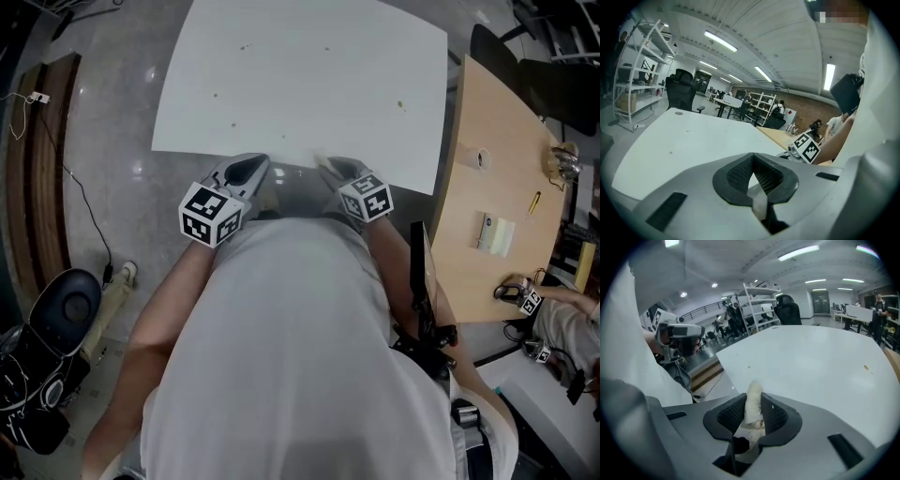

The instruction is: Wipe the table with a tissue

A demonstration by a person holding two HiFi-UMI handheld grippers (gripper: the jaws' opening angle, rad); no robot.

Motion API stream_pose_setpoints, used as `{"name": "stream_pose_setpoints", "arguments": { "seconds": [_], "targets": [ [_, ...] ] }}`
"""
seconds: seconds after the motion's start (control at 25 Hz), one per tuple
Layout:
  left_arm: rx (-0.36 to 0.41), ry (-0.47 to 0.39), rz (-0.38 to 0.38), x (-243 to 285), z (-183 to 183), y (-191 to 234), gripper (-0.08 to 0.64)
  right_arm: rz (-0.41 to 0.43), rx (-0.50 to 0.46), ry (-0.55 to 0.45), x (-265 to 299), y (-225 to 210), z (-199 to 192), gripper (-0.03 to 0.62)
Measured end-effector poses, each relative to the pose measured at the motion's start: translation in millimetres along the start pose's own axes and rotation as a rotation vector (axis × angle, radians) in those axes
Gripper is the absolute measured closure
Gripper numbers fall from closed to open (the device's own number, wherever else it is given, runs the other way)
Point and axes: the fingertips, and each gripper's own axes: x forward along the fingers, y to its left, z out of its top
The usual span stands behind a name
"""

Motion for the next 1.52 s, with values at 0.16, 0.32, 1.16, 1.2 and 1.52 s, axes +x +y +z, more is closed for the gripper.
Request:
{"name": "stream_pose_setpoints", "arguments": {
  "seconds": [0.16,0.32,1.16,1.2,1.52],
  "targets": [
    [-0.001,-0.002,0.003,-1,3,3,0.555,-0.121,0.109,-0.109,-29,-35,10,0.495],
    [0.001,0.004,0.000,3,-2,-1,0.555,-0.257,0.093,0.015,-26,-67,-10,0.495],
    [-0.065,-0.052,0.120,-48,-2,51,0.555,0.144,-0.192,-0.040,35,56,80,0.495],
    [-0.071,-0.053,0.129,-45,-2,51,0.555,0.135,-0.200,-0.040,32,50,84,0.495],
    [-0.090,-0.051,0.192,-31,5,42,0.555,0.037,-0.166,0.020,44,-14,78,0.495]
  ]
}}
